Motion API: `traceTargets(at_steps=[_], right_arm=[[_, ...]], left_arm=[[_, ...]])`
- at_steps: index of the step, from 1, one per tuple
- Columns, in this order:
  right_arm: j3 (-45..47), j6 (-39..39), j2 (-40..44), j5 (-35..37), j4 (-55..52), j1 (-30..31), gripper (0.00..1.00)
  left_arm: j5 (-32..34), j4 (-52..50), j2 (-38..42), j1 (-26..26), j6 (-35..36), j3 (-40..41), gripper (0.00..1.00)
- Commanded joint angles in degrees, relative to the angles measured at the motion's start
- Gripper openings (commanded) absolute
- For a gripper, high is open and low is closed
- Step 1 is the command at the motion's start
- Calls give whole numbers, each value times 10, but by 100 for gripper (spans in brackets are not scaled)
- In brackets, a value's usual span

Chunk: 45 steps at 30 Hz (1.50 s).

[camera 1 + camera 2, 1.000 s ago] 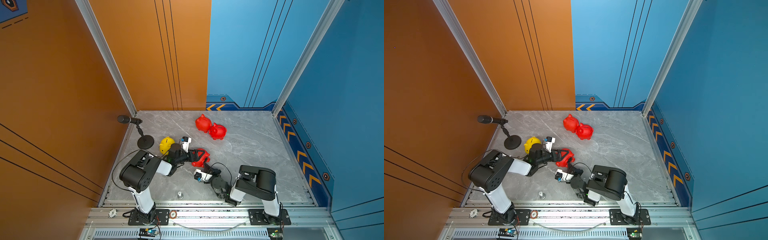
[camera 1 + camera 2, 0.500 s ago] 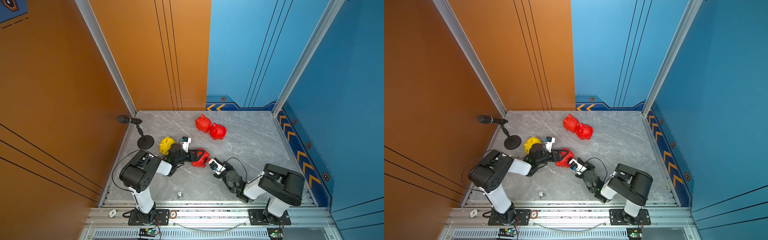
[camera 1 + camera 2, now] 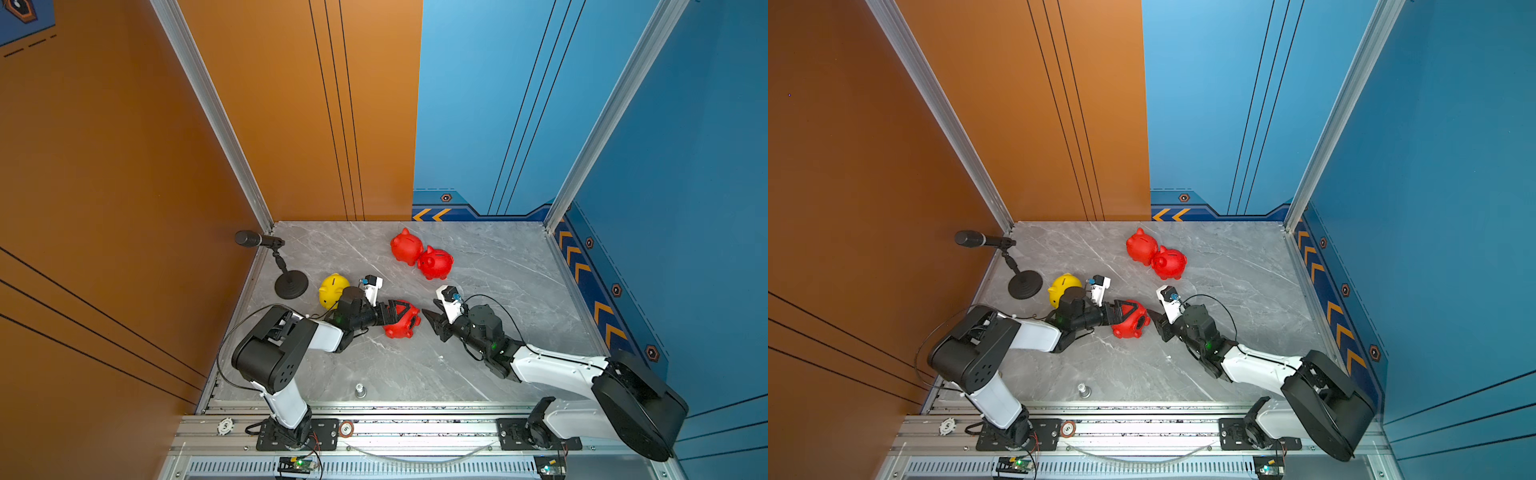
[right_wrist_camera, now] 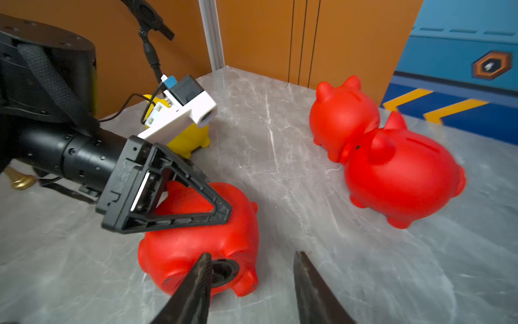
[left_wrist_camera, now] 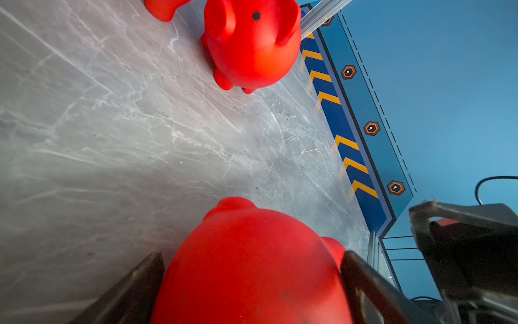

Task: Open piggy banks
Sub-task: Pick up the piggy bank from the center of the board.

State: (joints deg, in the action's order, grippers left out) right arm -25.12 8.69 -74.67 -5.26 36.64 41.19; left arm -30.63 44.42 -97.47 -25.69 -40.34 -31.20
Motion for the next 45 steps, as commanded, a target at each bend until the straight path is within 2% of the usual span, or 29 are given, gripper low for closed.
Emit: traceTargets(at_steps=[1, 7, 12, 14, 15, 20, 21, 27, 33, 39, 45], right_arm=[[-25, 161, 10, -64, -129, -32, 56], [-38, 299, 5, -122, -169, -45, 78], [-43, 374, -11, -142, -158, -42, 83], [-51, 389, -24, -149, -150, -38, 92], [-54, 393, -29, -152, -146, -35, 100], [-74, 407, -63, -152, -121, -14, 100], [-82, 410, -70, -148, -121, 8, 100], [-106, 413, -91, -91, -125, 53, 100], [-122, 420, -107, -55, -128, 60, 100], [-171, 436, -125, -15, -201, 81, 100], [-253, 433, -136, 103, -378, 130, 100]], left_arm=[[-30, -171, -5, -15, -16, 22, 98], [-33, -197, 53, -14, -20, 5, 98], [-27, -234, 89, -8, -6, -5, 98], [-26, -238, 102, -2, -6, -4, 98], [-29, -238, 109, 2, -6, -3, 98], [-31, -244, 141, 23, -6, 4, 98], [-32, -244, 150, 30, -6, 7, 98], [-29, -257, 210, 65, -3, 24, 98], [-27, -316, 266, 92, 20, 36, 98], [18, -368, 338, 103, 19, 63, 98], [92, -455, 431, 106, 27, 75, 98]])
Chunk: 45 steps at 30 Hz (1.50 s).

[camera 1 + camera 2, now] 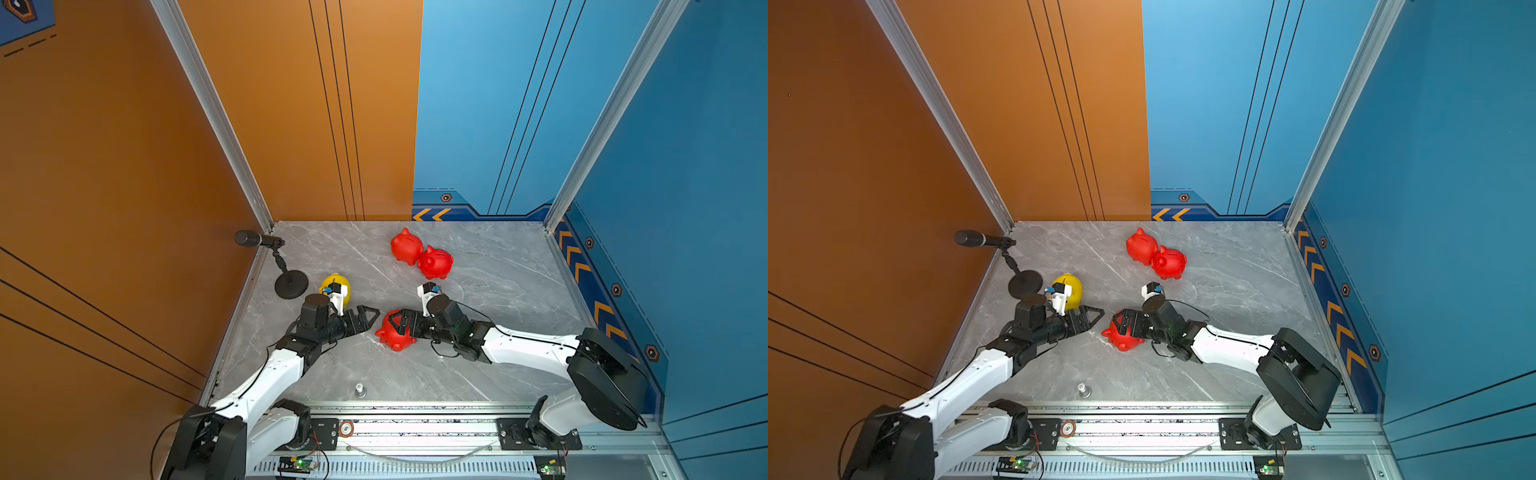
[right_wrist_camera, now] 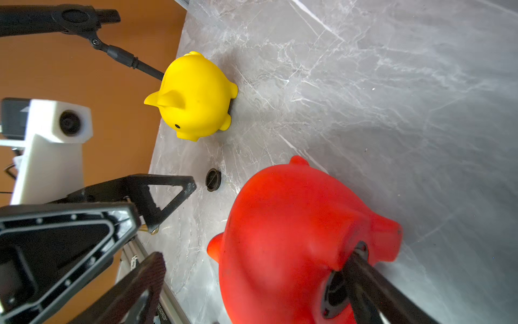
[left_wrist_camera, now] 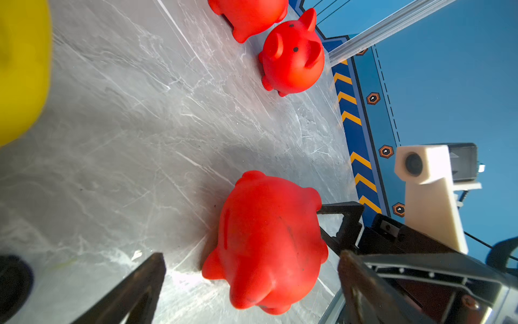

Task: Open piggy banks
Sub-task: Pick up the piggy bank from the center of the board.

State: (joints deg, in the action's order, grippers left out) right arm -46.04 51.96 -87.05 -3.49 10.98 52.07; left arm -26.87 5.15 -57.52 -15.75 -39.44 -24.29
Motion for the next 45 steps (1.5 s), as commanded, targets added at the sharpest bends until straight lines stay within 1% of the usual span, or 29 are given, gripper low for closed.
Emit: traceTargets(at_steps=[1, 4, 6, 8, 15, 18, 20, 24, 28, 34, 41, 45], right_arm=[[-59, -3, -17, 103, -148, 29, 100], [-97, -7, -36, 145, -204, 50, 100], [-111, -3, -53, 166, -220, 60, 100], [-121, 1, -69, 176, -227, 66, 100], [-127, 11, -107, 167, -209, 71, 100], [-105, 19, -110, 139, -172, 58, 95], [-88, 20, -113, 104, -136, 42, 91], [-51, 29, -119, 29, -58, 0, 84], [-20, 35, -120, -19, -4, -38, 78], [0, 30, -124, -62, 30, -73, 79], [18, 60, -149, -90, 89, -91, 80], [23, 67, -163, -105, 111, -103, 80]], left_arm=[[65, -78, 44, 8, 19, 6, 98], [88, -120, 72, 12, 20, 7, 98], [109, -146, 84, 13, 19, 7, 98], [113, -150, 87, 15, 18, 14, 98], [84, -114, 95, 15, 3, 45, 98], [59, -89, 94, 12, 1, 56, 98], [39, -73, 87, 10, 2, 58, 98], [-4, -16, 59, 4, -12, 62, 98], [-28, 58, 27, -4, -38, 70, 98], [-42, 142, -46, -16, -67, 67, 98], [-71, 317, -155, -17, -114, 81, 98], [-86, 378, -217, -17, -123, 73, 98]])
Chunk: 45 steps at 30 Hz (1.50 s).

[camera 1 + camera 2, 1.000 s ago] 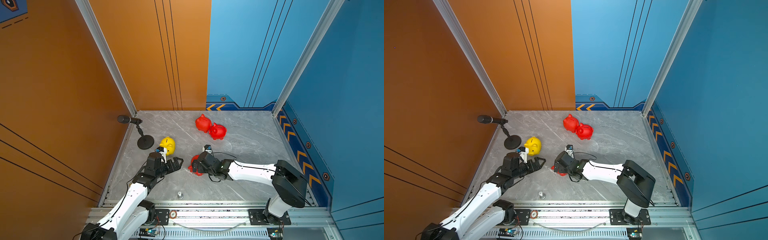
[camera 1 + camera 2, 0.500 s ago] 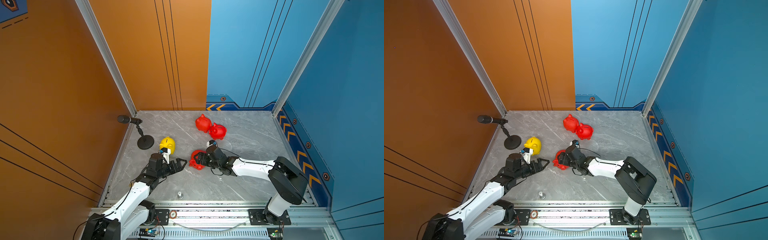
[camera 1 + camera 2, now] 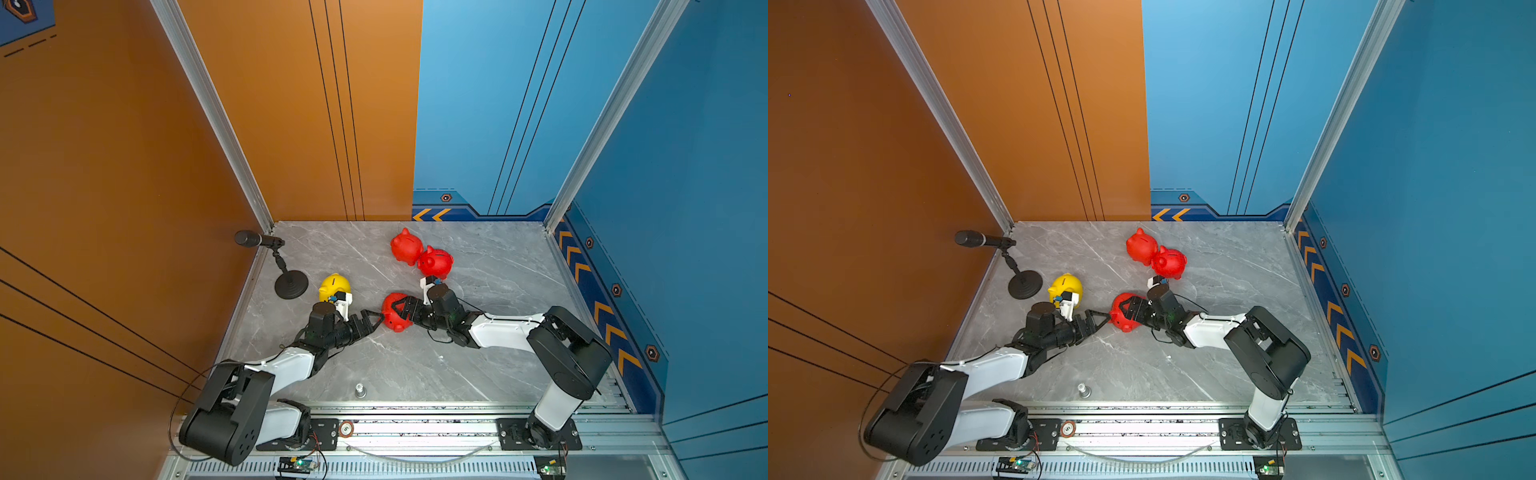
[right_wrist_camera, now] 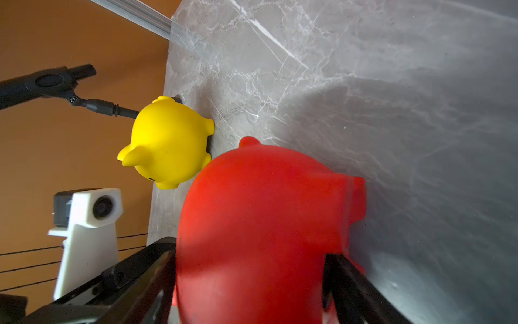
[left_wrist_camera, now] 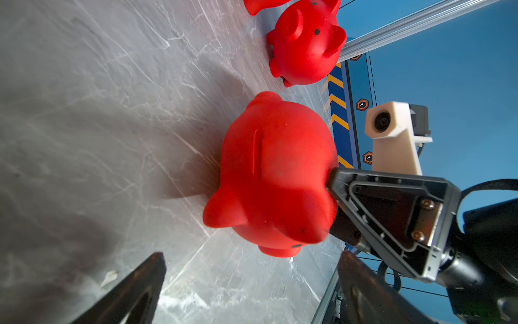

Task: Open piggy banks
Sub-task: Pick up the piggy bank from the center of the board.

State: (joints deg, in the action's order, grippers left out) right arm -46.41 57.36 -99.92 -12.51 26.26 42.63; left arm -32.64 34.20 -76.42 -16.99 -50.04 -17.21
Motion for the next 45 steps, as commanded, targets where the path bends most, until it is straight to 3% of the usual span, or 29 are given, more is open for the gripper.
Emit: traceTargets(at_steps=[1, 12, 17, 25, 35, 41, 45], right_arm=[[28, 15, -38, -18, -34, -10, 80], [39, 29, -54, -34, 1, -20, 80], [40, 31, -60, -37, 8, -37, 79], [39, 32, -72, -41, 12, -41, 79], [37, 29, -69, -45, 10, -47, 79], [38, 32, -73, -45, 19, -47, 79], [38, 32, -76, -49, 25, -49, 80]], left_arm=[[-30, 105, -44, -4, -19, 1, 98], [-58, 291, -179, 11, -66, -10, 98], [-70, 457, -275, 26, -130, -3, 100], [-63, 463, -308, 36, -125, -15, 98], [-72, 463, -341, 6, -136, -49, 97], [-74, 462, -351, 1, -141, -56, 90], [-72, 460, -347, 2, -141, -57, 75]])
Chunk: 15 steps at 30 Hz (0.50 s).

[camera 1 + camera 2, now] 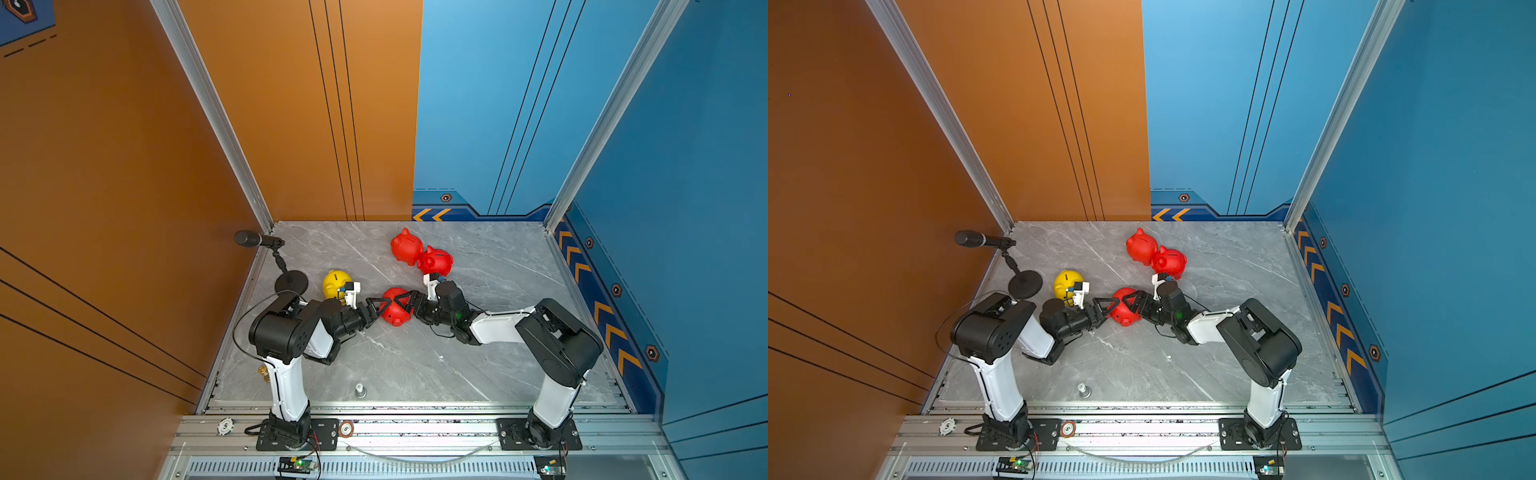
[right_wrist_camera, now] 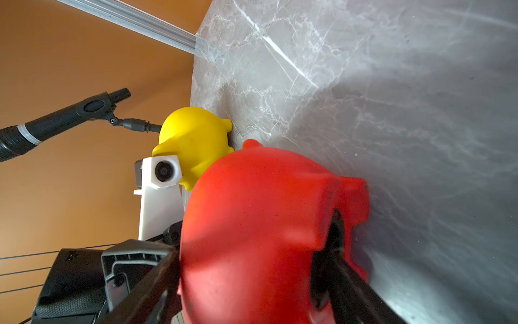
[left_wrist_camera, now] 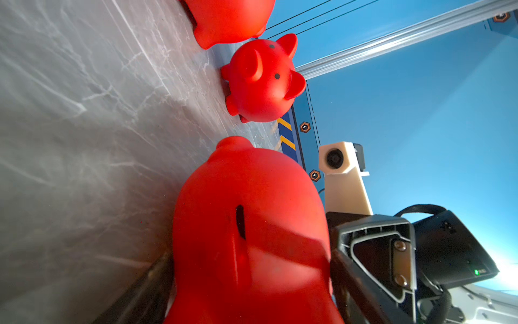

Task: Open piggy banks
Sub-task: Pick up the piggy bank from the center of the board.

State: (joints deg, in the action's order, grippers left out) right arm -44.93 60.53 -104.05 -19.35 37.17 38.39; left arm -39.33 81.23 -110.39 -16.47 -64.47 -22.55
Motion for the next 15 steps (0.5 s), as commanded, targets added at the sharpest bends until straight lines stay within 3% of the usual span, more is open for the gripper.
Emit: traceTargets(at_steps=[1, 4, 9, 15], right_arm=[[23, 0, -35, 18, -83, -6, 80], [25, -3, -32, 15, -74, -11, 84], [37, -29, -2, 7, -36, -22, 92], [30, -108, 79, 18, -127, -43, 100]], left_arm=[[-4, -13, -6, -4, 4, -3, 72], [0, -34, 5, -4, 14, -3, 65], [15, -121, 53, -7, 54, -2, 61], [37, -231, 112, -5, 86, -8, 55]])
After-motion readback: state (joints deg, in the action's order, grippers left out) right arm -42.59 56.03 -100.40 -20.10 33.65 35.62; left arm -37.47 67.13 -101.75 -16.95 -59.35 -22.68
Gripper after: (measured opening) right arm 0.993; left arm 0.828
